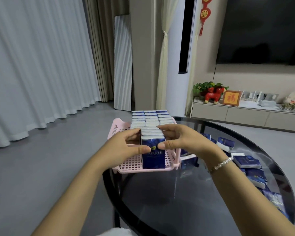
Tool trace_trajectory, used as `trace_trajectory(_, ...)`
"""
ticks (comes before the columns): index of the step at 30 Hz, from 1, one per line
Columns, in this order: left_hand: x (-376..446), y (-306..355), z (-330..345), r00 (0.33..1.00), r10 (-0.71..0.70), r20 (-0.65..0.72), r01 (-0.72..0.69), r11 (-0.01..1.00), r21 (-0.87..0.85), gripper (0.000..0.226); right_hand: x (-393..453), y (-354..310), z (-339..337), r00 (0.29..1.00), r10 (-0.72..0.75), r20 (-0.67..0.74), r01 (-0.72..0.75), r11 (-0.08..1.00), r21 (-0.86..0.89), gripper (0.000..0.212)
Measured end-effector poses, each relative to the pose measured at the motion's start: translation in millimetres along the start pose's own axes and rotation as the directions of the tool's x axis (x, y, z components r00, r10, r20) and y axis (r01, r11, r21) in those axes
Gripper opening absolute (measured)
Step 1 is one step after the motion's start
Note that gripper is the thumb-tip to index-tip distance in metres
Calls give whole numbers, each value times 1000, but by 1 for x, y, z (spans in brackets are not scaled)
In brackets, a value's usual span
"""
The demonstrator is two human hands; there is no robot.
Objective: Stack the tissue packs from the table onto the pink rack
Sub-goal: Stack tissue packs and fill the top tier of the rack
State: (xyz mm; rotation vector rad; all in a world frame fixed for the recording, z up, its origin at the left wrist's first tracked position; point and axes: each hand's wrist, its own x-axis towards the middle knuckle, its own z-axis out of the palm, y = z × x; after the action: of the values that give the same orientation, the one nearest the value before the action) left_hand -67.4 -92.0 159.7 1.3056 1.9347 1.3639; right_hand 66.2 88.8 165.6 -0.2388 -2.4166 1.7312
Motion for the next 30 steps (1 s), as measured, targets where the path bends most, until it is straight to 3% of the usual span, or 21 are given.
trace_trajectory(3,10,2,-24,996,-44,-77,41,998,-37,96,27,-15,3,998,-54,-9,54,998,-21,59)
trace_trajectory(6,26,-3,-48,992,-61,-109,55,997,-49,101,59,-24,4,996,-88,-24,86,995,-57,68)
trace_trajectory(14,85,-33,-103,990,-91,-106,77,989,-128,96,153,-31,2,997,-72,11,72,995,-74,75)
trace_trajectory(18,115,-58,-115,993,-101,-67,92,987,-131,69,191,-23,-4,999,6,52,-1,996,-95,68)
trace_trajectory(23,138,-86,-119,987,-154,-40,144,973,-181,62,217,-6,-7,995,78,68,-67,987,-147,95)
trace_trajectory(25,141,-90,-122,985,-168,-31,161,973,-163,66,221,-4,-5,996,81,34,-74,981,-179,88)
trace_trajectory(28,147,-93,-128,985,-165,-40,159,978,-136,62,224,-3,-6,997,76,-1,-74,976,-207,54)
trace_trajectory(30,152,-98,-133,985,-171,-20,168,979,-112,66,227,-1,-6,997,81,1,-79,970,-228,47)
